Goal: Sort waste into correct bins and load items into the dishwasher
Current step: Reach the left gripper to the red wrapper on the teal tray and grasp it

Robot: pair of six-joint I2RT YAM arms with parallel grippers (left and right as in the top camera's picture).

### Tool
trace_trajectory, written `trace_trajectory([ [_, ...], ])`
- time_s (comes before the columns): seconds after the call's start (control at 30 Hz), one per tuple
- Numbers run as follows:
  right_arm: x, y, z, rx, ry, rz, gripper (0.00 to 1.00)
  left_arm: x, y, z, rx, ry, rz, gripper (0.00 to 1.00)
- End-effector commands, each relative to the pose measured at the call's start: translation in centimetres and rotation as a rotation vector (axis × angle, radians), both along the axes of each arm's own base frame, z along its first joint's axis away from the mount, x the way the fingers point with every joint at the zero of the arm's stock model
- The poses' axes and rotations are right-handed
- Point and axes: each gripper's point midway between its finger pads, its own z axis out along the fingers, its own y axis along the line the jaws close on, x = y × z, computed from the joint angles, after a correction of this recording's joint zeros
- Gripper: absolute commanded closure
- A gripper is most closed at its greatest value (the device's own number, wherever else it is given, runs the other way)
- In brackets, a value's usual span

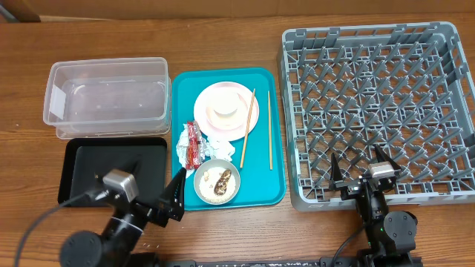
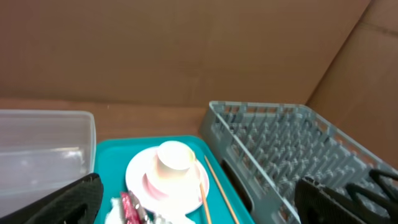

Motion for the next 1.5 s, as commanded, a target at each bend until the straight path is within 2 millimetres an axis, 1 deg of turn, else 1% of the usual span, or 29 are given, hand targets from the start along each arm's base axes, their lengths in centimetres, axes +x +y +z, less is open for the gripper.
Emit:
trace_trajectory([
  [0.0,0.0,0.1,-0.1,0.001,-0.007,0.005,0.0,1.2,-0.1,1.3,0.098,0.106,-0.032,0.0],
  [0.1,0.0,0.1,-0.1,0.001,-0.007,0.005,0.0,2.6,0.5,-0.3,0.115,0.326,-0.015,0.0],
  [0.2,0.0,0.1,-0.1,0.001,-0.007,0.005,0.0,4.1,0.6,-2.4,0.104,0.549,-0.026,0.0],
  [0.27,0.0,0.1,-0.1,0.001,-0.007,0.005,0.0,5.1,0.6,-3.7,0.096,0.653,-0.035,0.0],
  [0.37,0.0,0.1,-0.1,0.001,-0.007,0.005,0.0,6.5,0.7,-6.3,0.088,0.784,-0.044,0.0],
  [0.43,0.0,0.1,-0.1,0.001,-0.007,0.005,0.0,7.1,0.1,-7.7,0.057,0.851,-0.083,0.0],
  [0.47,0.0,0.1,-0.1,0.001,-0.007,0.005,0.0,7.3,-0.5,-8.3,0.03,0.884,-0.12,0.04],
  [0.53,0.0,0.1,-0.1,0.001,-0.006,0.005,0.0,7.6,-1.4,-9.4,-0.001,0.943,-0.167,0.3],
  [0.57,0.0,0.1,-0.1,0.001,-0.006,0.005,0.0,7.8,-1.5,-10.1,0.005,0.967,-0.168,0.4],
  [0.6,0.0,0.1,-0.1,0.001,-0.007,0.005,0.0,7.9,-1.4,-10.5,0.013,0.981,-0.162,0.44],
  [0.63,0.0,0.1,-0.1,0.001,-0.006,0.005,0.0,7.9,-1.0,-11.4,0.04,1.022,-0.113,0.55],
  [0.67,0.0,0.1,-0.1,0.001,-0.007,0.005,0.0,7.9,-0.8,-11.8,0.061,1.037,-0.082,0.6],
  [0.7,0.0,0.1,-0.1,0.001,-0.007,0.005,0.0,7.8,-0.4,-12.2,0.088,1.051,-0.042,0.62],
  [0.77,0.0,0.1,-0.1,0.001,-0.007,0.005,0.0,7.7,0.1,-12.7,0.136,1.068,0.028,0.6],
  [0.83,0.0,0.1,-0.1,0.001,-0.007,0.005,0.0,7.7,0.1,-12.9,0.172,1.074,0.085,0.59],
  [1.0,0.0,0.1,-0.1,0.001,-0.006,0.005,0.0,8.0,-0.1,-13.2,0.257,1.047,0.185,0.6],
  [1.17,0.0,0.1,-0.1,0.001,-0.007,0.005,0.0,8.8,-0.8,-13.8,0.309,1.025,0.25,0.61],
  [1.27,0.0,0.1,-0.1,0.001,-0.007,0.005,0.0,9.4,-1.5,-14.7,0.322,1.037,0.259,0.61],
  [1.47,0.0,0.1,-0.1,0.001,-0.007,0.005,0.0,10.7,-2.1,-17.3,0.345,1.087,0.261,0.58],
])
